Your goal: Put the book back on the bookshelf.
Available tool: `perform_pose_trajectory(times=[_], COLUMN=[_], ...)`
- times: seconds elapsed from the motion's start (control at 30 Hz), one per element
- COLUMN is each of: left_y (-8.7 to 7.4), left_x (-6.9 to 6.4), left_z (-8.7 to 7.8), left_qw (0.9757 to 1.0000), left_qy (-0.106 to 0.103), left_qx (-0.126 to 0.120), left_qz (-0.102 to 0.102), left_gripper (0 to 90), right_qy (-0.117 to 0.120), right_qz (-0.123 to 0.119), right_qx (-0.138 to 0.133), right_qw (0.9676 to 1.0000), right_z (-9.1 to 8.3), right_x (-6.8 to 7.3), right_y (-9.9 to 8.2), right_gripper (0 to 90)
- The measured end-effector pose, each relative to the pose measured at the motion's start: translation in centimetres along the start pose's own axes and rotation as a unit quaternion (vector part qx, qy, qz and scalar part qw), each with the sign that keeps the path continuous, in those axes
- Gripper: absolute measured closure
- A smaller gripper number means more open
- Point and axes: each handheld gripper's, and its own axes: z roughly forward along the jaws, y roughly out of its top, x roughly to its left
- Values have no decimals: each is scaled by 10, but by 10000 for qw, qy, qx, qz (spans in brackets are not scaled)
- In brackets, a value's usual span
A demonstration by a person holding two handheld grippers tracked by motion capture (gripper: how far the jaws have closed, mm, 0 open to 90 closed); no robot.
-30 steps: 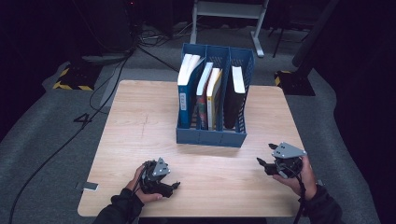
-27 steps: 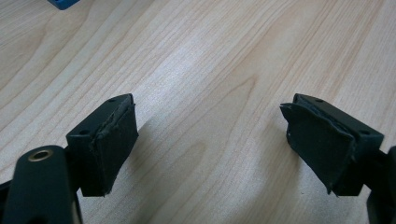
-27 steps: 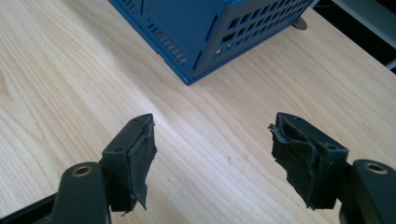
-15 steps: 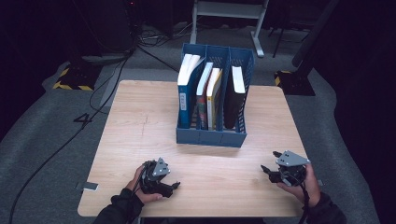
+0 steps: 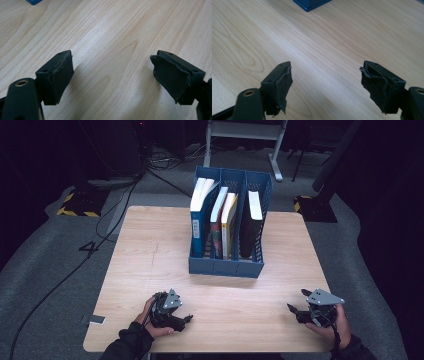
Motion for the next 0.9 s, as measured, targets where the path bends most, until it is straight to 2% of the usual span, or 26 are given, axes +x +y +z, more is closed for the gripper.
perform_pose_trajectory(times=[0.13,0.23,0.53,0.67,0.9], left_y=[0,-1,-1,-1,0], left_x=[0,0,0,0,1], left_z=[0,-1,-1,-1,0], left_qw=[10000,10000,10000,10000,10000], left_qy=[12,17,20,11,-4], left_qx=[-10,2,8,4,9], left_qz=[-24,-28,-26,-25,15], left_gripper=[169,169,169,168,164], right_qy=[46,181,233,331,335], right_qz=[229,521,898,1161,1189], right_qx=[27,24,149,142,149], right_qw=[9997,9985,9956,9926,9922], right_z=[-1,-2,-3,-4,-5], right_x=[-5,-9,-14,-20,-20], right_y=[-14,-24,-44,-50,-51], right_gripper=[241,234,208,184,177])
